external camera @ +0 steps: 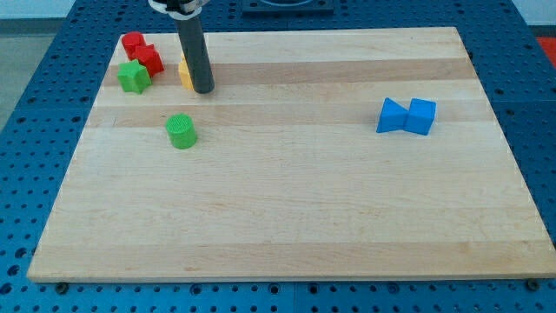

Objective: Move your arm towards the top left

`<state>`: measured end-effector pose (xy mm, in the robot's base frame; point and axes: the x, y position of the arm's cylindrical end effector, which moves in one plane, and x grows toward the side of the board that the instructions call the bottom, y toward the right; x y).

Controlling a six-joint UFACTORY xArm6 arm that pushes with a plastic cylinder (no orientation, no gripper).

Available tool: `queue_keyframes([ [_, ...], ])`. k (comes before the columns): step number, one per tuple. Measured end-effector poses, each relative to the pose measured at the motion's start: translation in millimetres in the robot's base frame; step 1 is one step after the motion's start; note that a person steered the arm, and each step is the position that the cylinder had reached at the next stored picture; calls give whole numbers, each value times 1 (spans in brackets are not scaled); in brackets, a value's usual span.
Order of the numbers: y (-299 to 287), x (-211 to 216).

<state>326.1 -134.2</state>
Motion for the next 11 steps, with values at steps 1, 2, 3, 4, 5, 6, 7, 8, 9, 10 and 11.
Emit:
queue_keyframes([
  [1,-2,3],
  [2,-41,18],
  [3,-97,21],
  [4,-158,21],
  [5,-169,21],
  [6,-169,11],
  [7,-165,-17],
  [8,-165,-18],
  [9,-161,-41],
  [10,-161,-50],
  [11,-161,-50],
])
